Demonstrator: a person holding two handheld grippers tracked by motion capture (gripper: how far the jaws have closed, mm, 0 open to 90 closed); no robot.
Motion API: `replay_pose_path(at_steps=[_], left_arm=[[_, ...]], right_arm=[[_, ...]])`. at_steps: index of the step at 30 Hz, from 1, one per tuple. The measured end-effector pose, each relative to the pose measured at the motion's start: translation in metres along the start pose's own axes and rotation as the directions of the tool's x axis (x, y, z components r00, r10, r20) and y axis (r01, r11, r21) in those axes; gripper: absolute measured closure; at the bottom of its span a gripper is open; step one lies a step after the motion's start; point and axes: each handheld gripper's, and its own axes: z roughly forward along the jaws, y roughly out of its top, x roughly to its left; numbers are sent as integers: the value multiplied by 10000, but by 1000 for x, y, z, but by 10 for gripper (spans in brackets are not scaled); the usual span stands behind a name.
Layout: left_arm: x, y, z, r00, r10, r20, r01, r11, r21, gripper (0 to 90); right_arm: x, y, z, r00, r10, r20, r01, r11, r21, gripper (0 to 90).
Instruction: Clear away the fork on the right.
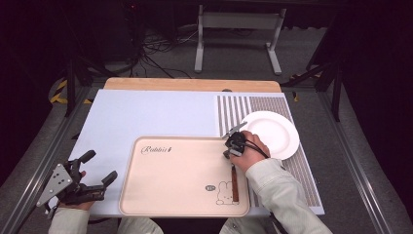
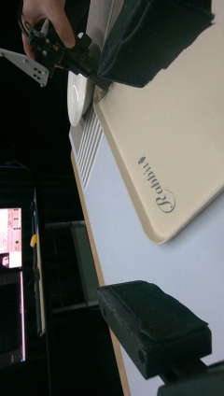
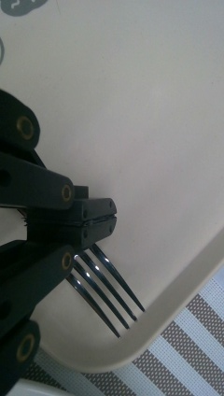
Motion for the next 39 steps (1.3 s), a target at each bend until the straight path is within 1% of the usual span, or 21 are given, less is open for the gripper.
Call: replay_pose_path(at_steps=[2,3,5,6,8,9,10,11,13,14,15,19,25,27,30,31,32,33,36,37,39], left_arm=[[0,0,0,10000,29,19,-29,10000,18,13],[0,0,0,10000,40,15,-40,10000,17,14],[0,0,0,10000,21,6,-21,10000,12,13],[0,0,0,10000,16,-2,-16,10000,14,13],[0,0,0,10000,10,4,-10,10000,16,13],[0,0,0,10000,31,17,-31,10000,25,13],[0,0,0,10000,32,15,-32,10000,28,13],[0,0,0,10000,40,10,-40,10000,25,14],[0,0,0,10000,19,-4,-19,10000,23,13],[0,0,0,10000,21,-12,-21,10000,18,13],[0,0,0,10000,34,-4,-34,10000,20,13],[-1,0,0,10000,27,5,-27,10000,45,13],[-1,0,0,10000,33,-15,-33,10000,33,13],[-1,0,0,10000,32,-5,-32,10000,24,13],[-1,0,0,10000,32,0,-32,10000,56,13],[-1,0,0,10000,41,-5,-41,10000,42,13],[-1,0,0,10000,41,-5,-41,10000,42,13],[-1,0,0,10000,51,-4,-51,10000,39,13],[-1,0,0,10000,68,-4,-68,10000,72,14],[-1,0,0,10000,68,-4,-68,10000,72,14],[-1,1,0,9999,129,-14,-128,9999,69,13]], right_arm=[[1,0,-2,10000,29,-14,-29,9999,-144,892],[1,0,-3,10000,-2,-23,2,9997,-232,870],[1,0,-7,9998,25,-218,-37,9986,-521,768],[1,0,-10,9993,42,-366,-67,9976,-683,743],[0,0,-15,9994,-208,-288,175,9938,-1096,608],[0,0,-17,9992,-204,-357,158,9921,-1248,558],[0,0,-20,9988,-114,-481,40,9887,-1500,498],[0,0,-22,9986,-152,-505,61,9846,-1746,422],[1,-1,-28,9985,-163,-517,42,9742,-2258,311],[1,-1,-31,9985,-114,-532,-19,9696,-2448,262],[2,-1,-33,9985,-219,-492,82,9647,-2632,230],[4,-2,-43,9980,-321,-550,140,9531,-3022,193],[6,-4,-53,9968,-707,-376,546,9436,-3266,145],[6,-5,-57,9954,-904,-325,736,9352,-3463,143],[6,-7,-64,9949,-955,-323,769,9265,-3684,139],[7,-7,-66,9939,-1048,-336,842,9208,-3809,139],[7,-7,-66,9939,-1048,-336,842,9208,-3809,139],[7,-9,-73,9915,-1281,-230,1075,9063,-4088,125],[6,-13,-79,9892,-1462,-61,1286,8882,-4410,120],[6,-13,-79,9892,-1462,-61,1286,8882,-4410,120],[4,-18,-85,9887,-1501,-58,1299,8736,-4690,121]])
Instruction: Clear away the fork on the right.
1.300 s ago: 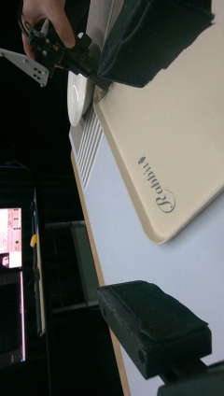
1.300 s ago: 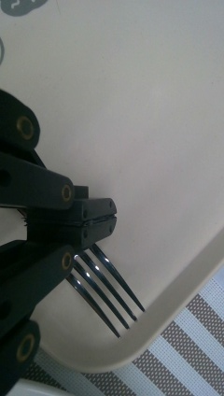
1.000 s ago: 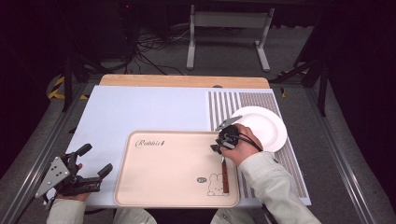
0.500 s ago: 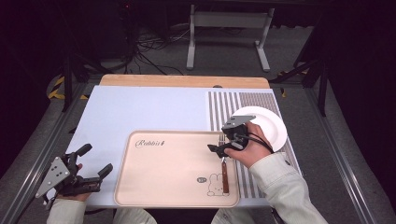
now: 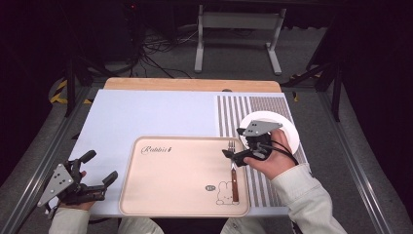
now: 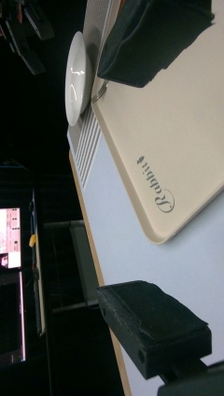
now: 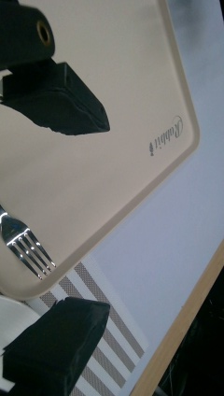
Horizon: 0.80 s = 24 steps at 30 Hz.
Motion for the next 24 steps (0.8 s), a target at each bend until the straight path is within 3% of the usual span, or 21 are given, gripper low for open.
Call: replay_pose_path(at_steps=[12,19,24], left_arm=[[-1,0,0,10000,88,-39,-88,10000,45,13],[-2,1,0,9998,192,-19,-191,9998,82,13],[-2,1,1,9998,208,-41,-208,9997,93,13]], right_arm=[[-9,-12,-36,9992,-233,312,271,9913,-1286,114],[-14,-23,-54,9988,-208,438,294,9781,-2063,111],[-16,-34,-64,9987,-194,467,312,9630,-2678,112]])
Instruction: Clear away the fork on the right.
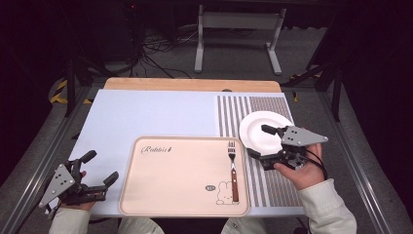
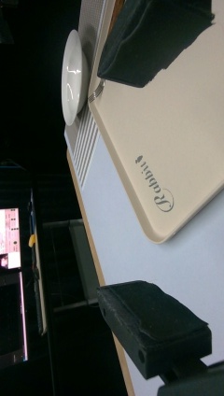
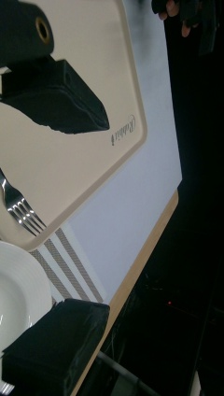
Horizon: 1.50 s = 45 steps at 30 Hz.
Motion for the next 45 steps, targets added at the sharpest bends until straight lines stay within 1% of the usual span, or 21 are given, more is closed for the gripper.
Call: replay_pose_path(at_steps=[3,7,8,10,13,14,19,23,27,28,31,34,36,40,41,45], left_arm=[[0,0,0,10000,22,5,-22,10000,13,13],[0,0,0,10000,30,2,-30,10000,16,13],[0,0,0,10000,31,0,-31,10000,9,13],[0,0,0,10000,34,-6,-34,10000,1,13],[0,0,0,10000,44,17,-44,10000,30,13],[0,0,0,10000,49,10,-49,10000,18,13],[-1,1,0,10000,85,-3,-85,10000,35,13],[-1,1,0,9999,127,-24,-127,9999,39,13],[-1,1,0,9999,147,-34,-147,9999,36,13],[-1,1,0,9999,162,-18,-162,9999,42,13],[-1,1,0,9998,175,-33,-174,9998,41,13],[-1,1,0,9998,185,-14,-185,9998,44,13],[-1,1,0,9998,186,4,-186,9998,40,13],[-1,2,-1,9998,179,4,-179,9998,22,13],[-1,1,-1,9998,176,5,-176,9998,30,13],[-2,2,0,9998,204,44,-204,9998,48,13]], right_arm=[[-2,-6,-8,10000,-22,79,25,9994,-343,112],[-4,-12,-14,9999,-18,167,26,9988,-495,112],[-5,-16,-18,9997,-13,247,29,9980,-639,111],[-6,-18,-19,9997,5,238,11,9978,-667,111],[-8,-28,-28,9993,66,361,-37,9967,-811,111],[-8,-28,-28,9993,66,361,-37,9967,-811,111],[-12,-45,-39,9985,87,535,-29,9941,-1084,104],[-14,-54,-43,9984,54,565,11,9934,-1143,104],[-16,-64,-47,9980,94,621,-25,9939,-1106,104],[-16,-69,-48,9978,149,644,-80,9944,-1051,104],[-17,-74,-48,9976,180,673,-107,9941,-1075,104],[-17,-82,-48,9974,288,658,-217,9940,-1075,104],[-16,-90,-47,9970,478,613,-412,9936,-1050,104],[-16,-97,-46,9966,564,601,-502,9936,-1008,104],[-15,-99,-45,9965,634,550,-572,9926,-1067,104],[-12,-107,-45,9958,765,511,-713,9927,-969,104]])
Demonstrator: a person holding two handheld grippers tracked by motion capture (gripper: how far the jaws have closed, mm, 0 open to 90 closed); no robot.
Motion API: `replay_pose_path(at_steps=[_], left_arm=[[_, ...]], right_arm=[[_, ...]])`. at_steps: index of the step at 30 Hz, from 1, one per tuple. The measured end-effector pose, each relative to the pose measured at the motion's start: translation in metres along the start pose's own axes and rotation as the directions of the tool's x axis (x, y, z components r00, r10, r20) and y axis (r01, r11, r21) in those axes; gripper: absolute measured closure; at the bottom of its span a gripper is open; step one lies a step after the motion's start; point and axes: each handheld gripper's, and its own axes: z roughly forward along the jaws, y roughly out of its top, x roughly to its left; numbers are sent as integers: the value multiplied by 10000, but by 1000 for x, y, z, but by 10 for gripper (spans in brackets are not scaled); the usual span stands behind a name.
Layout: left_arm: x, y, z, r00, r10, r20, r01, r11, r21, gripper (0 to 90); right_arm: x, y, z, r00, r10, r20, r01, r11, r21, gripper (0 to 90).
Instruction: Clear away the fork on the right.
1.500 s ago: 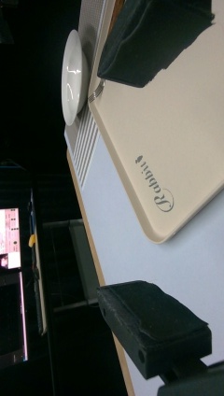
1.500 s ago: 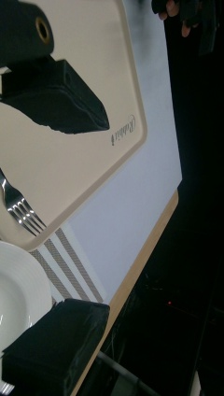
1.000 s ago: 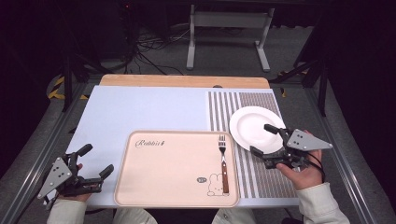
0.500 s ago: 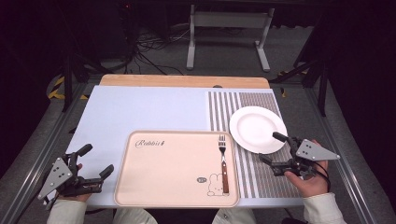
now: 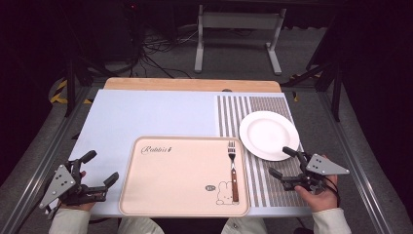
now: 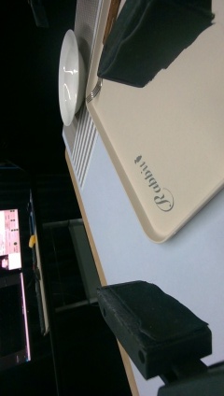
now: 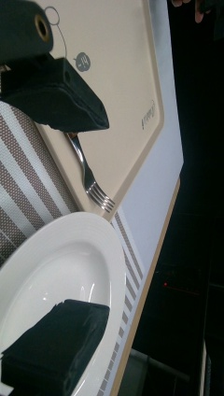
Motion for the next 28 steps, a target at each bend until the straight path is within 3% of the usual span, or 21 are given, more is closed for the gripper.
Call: replay_pose_path(at_steps=[8,18,28], left_arm=[[0,1,0,10000,71,61,-71,10000,59,12],[0,1,1,9998,148,111,-150,9997,215,12],[-1,1,1,9998,146,95,-149,9995,289,12]], right_arm=[[3,-10,4,9997,247,-89,-246,9996,124,104],[2,-15,6,9991,364,210,-371,9988,335,104],[1,-15,5,9985,469,291,-474,9987,174,104]])
